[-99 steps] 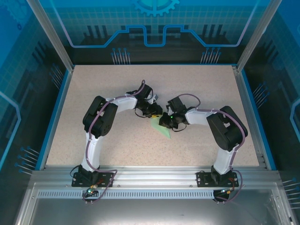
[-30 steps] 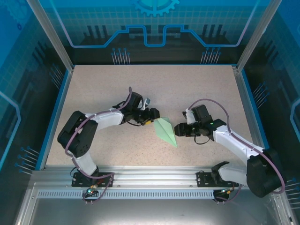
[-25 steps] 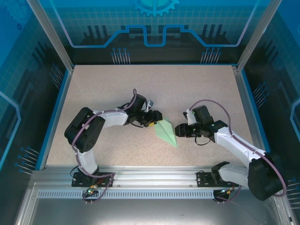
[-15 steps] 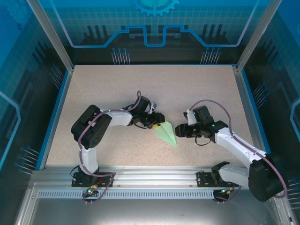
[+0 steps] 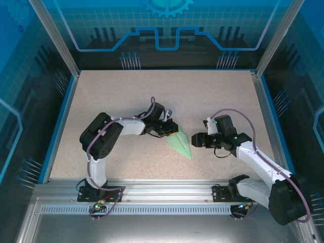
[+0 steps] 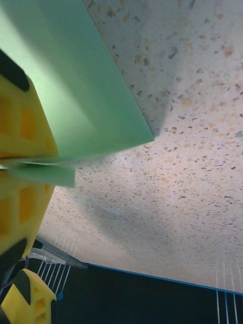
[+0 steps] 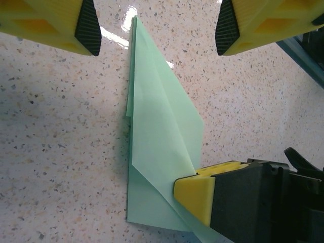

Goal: Fold a paper plane with a square sheet of paper (fold left side to right side)
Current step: Turn over the paper at the center of the table.

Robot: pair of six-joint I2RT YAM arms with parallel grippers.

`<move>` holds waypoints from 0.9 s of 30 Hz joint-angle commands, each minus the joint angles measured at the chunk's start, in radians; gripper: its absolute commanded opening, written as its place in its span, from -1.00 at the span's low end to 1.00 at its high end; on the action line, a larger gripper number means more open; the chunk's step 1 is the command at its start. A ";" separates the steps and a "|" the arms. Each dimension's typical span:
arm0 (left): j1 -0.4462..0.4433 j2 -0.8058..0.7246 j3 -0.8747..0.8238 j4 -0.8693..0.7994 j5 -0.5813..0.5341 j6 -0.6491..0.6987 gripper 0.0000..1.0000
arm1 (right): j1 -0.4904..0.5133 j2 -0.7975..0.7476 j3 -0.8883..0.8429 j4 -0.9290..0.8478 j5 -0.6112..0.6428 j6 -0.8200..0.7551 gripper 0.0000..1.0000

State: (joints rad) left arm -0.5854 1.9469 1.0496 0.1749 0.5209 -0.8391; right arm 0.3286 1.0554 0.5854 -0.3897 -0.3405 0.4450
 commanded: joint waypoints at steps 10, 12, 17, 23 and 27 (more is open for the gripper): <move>-0.007 -0.216 0.050 -0.141 -0.054 0.070 -0.78 | 0.049 -0.048 0.024 -0.016 0.058 -0.056 0.58; -0.006 -0.249 0.039 -0.147 -0.060 0.095 -0.77 | 0.013 -0.051 0.010 0.043 -0.039 -0.033 0.66; 0.005 -0.342 -0.006 -0.095 -0.061 0.139 -0.76 | -0.105 -0.045 -0.012 0.227 -0.375 0.026 0.98; 0.010 -0.434 -0.003 -0.041 -0.026 0.159 -0.73 | -0.137 0.004 -0.009 0.345 -0.610 0.090 0.99; 0.010 -0.473 0.016 -0.025 -0.002 0.160 -0.73 | -0.134 0.043 -0.018 0.396 -0.657 0.141 0.99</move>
State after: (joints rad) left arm -0.5789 1.5143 1.0519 0.1135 0.4805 -0.7101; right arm 0.2077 1.0779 0.5865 -0.0784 -0.8749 0.5312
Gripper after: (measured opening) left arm 0.135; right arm 0.993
